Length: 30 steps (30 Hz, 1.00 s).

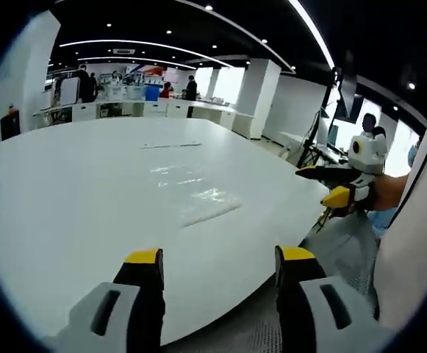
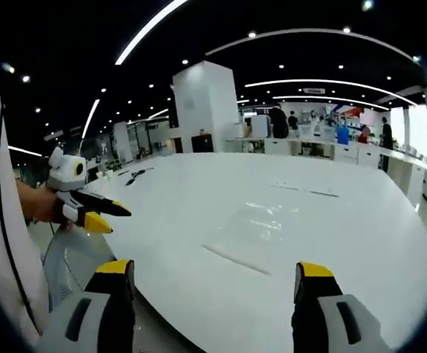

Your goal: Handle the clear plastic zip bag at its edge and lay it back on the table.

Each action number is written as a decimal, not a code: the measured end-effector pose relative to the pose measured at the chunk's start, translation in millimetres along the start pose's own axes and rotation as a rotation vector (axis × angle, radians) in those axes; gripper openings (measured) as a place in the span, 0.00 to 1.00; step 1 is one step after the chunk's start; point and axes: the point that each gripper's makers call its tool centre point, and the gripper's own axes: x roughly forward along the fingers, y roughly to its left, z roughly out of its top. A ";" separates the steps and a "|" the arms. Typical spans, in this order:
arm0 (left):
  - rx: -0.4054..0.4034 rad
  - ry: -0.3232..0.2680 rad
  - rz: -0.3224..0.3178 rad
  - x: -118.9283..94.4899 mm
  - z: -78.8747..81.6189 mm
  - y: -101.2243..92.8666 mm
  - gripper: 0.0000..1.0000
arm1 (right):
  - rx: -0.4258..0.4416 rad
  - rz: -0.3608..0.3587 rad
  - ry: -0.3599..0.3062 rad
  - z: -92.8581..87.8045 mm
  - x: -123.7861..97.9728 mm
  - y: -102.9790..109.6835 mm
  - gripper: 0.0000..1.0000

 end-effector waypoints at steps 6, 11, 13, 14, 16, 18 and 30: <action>-0.010 -0.011 -0.003 0.1 1.2 2.0 0.62 | 0.008 0.005 0.007 -1.1 0.8 1.3 0.91; -0.023 -0.022 -0.002 0.9 2.0 3.1 0.64 | 0.018 0.013 0.016 -2.9 1.2 2.6 0.91; -0.025 -0.023 -0.002 0.7 2.1 2.5 0.65 | 0.020 0.014 0.018 -3.6 1.5 2.5 0.91; -0.026 -0.024 -0.002 0.6 2.2 2.4 0.65 | 0.022 0.015 0.018 -3.6 1.7 2.4 0.91; -0.027 -0.027 -0.001 0.6 2.9 1.5 0.66 | 0.026 0.015 0.019 -4.1 1.8 2.2 0.91; -0.034 -0.035 -0.004 0.2 4.3 0.6 0.66 | 0.029 0.018 0.021 -4.5 1.9 2.7 0.91; -0.048 -0.047 0.006 -0.3 4.5 6.2 0.71 | 0.046 0.025 0.028 -6.2 3.3 3.0 0.92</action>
